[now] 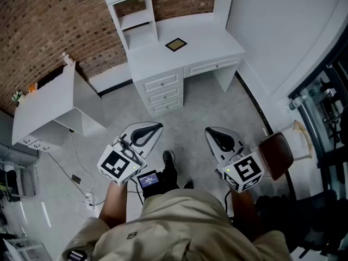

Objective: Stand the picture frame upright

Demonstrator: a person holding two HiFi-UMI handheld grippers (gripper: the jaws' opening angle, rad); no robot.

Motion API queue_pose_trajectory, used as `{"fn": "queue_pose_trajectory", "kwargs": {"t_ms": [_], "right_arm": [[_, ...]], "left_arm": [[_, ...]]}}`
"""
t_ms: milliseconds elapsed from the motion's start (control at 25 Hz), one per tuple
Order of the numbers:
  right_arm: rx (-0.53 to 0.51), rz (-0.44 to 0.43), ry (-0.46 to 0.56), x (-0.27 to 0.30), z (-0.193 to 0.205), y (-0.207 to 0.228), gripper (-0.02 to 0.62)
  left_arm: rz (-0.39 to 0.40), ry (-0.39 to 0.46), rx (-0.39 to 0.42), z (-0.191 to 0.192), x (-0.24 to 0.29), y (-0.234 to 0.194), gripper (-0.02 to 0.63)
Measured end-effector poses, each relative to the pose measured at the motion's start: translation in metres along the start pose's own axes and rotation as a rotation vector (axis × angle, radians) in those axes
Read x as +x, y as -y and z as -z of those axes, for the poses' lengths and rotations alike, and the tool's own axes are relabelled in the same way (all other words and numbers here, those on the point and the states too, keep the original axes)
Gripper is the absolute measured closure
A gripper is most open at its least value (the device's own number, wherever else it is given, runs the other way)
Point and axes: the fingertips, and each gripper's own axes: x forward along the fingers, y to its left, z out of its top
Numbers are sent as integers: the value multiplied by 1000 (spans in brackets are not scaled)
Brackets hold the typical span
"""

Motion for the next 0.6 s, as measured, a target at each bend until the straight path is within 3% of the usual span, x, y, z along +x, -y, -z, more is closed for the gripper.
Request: {"fn": "queue_pose_trajectory", "kwargs": {"t_ms": [600], "right_arm": [[49,1,-3,15,9,24,592]], "left_arm": [[19,-28,-3,13,22,-11,598]]}}
